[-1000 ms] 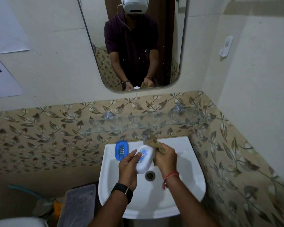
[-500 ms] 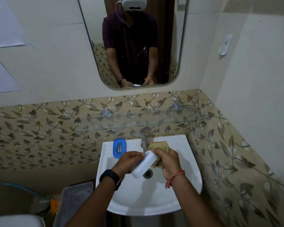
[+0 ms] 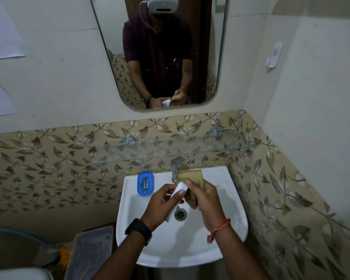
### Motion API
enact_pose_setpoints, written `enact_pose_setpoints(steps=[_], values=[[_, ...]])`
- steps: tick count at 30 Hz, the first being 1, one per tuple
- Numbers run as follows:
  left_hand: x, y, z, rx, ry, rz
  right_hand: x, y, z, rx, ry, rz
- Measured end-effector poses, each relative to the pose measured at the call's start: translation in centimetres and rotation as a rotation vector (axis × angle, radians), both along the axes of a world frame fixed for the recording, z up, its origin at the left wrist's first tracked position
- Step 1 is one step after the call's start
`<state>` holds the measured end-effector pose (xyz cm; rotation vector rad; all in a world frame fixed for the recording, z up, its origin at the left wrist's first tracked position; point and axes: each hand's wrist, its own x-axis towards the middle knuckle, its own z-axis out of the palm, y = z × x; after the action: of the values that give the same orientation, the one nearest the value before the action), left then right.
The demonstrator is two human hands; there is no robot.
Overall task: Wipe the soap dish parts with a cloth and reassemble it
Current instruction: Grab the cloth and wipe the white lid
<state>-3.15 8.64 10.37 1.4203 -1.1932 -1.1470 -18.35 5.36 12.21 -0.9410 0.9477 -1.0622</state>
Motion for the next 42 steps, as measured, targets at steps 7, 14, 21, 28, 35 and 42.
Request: enact_pose_setpoints(steps=[7, 14, 21, 28, 35, 42], values=[[0.0, -0.1, 0.4, -0.042, 0.142, -0.009, 0.1, -0.6, 0.2, 0.032, 0.027, -0.115], [-0.7, -1.0, 1.3, -0.150, 0.106, 0.215, 1.5, -0.9, -1.7, 0.093, -0.069, -0.016], [0.3, -2.5, 0.6, -0.250, -0.121, 0.324, 1.8, -2.3, -1.4, -0.142, 0.381, -0.146], [0.6, -4.4, 0.5, -0.238, -0.147, 0.668, 2.8, 0.8, -3.0, -0.125, 0.334, -0.227], [-1.4, -3.6, -0.7, -0.330, -0.128, 0.807, 2.7, -0.5, -2.1, -0.022, 0.266, -0.330], [-1.8, -2.1, -1.6, -0.305, 0.014, 0.765, 1.0, -0.8, -3.1, -0.127, 0.376, -0.190]])
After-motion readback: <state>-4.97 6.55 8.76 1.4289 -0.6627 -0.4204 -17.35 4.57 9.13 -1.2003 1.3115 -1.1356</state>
